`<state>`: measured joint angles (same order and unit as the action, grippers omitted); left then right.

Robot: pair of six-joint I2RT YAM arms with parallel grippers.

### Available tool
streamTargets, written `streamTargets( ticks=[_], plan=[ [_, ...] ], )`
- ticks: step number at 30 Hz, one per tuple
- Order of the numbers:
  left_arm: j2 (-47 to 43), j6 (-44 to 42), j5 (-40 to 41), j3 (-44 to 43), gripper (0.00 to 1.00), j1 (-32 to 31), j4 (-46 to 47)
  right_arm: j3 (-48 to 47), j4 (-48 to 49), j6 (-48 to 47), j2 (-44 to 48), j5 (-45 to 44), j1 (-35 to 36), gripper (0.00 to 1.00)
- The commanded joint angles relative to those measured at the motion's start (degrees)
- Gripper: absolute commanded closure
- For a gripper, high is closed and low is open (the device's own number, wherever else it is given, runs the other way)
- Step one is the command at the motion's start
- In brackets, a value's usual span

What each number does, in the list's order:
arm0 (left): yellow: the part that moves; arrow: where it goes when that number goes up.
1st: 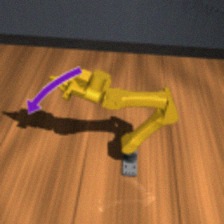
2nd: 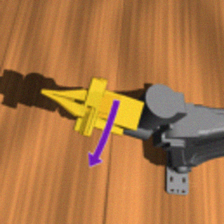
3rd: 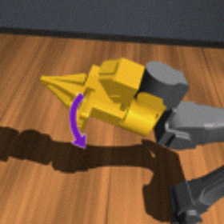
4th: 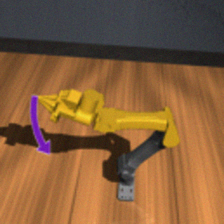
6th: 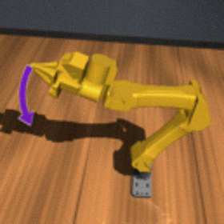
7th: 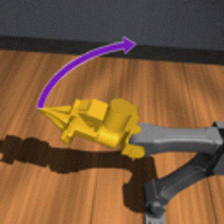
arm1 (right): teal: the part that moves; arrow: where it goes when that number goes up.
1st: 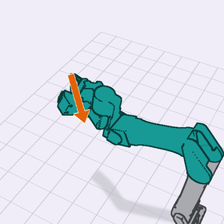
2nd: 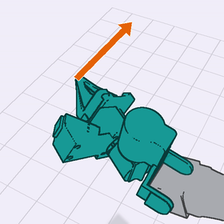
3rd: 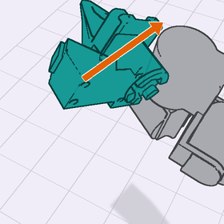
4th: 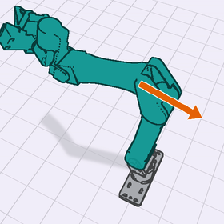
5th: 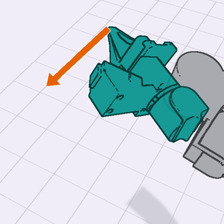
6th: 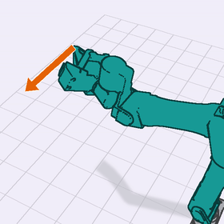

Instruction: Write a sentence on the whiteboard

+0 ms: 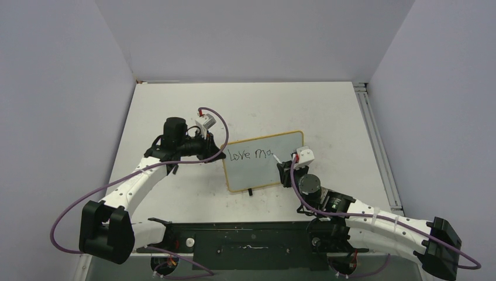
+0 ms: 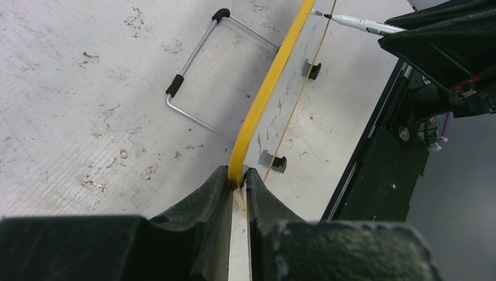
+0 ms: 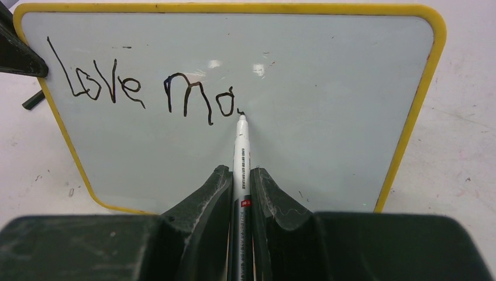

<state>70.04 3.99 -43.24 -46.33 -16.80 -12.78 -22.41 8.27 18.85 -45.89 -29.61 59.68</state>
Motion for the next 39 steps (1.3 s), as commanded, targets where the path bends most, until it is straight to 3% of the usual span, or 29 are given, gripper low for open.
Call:
streamTargets(
  ticks=[1, 23, 39],
  plan=[
    [-1.2, -1.0, 1.1, -1.7, 1.0, 0.0, -1.0, -1.3, 2.1, -1.0, 0.3, -0.5, 0.3, 0.95],
    [-1.0, -1.0, 1.2, -1.8, 1.0, 0.0, -1.0, -3.2, 8.5, -4.3, -3.9, 0.1, 0.6, 0.95],
    [-0.9, -1.0, 1.0, -1.9, 1.0, 0.0, -1.0, -0.2, 1.5, 0.9, 0.1, -2.7, 1.0, 0.95]
  ],
)
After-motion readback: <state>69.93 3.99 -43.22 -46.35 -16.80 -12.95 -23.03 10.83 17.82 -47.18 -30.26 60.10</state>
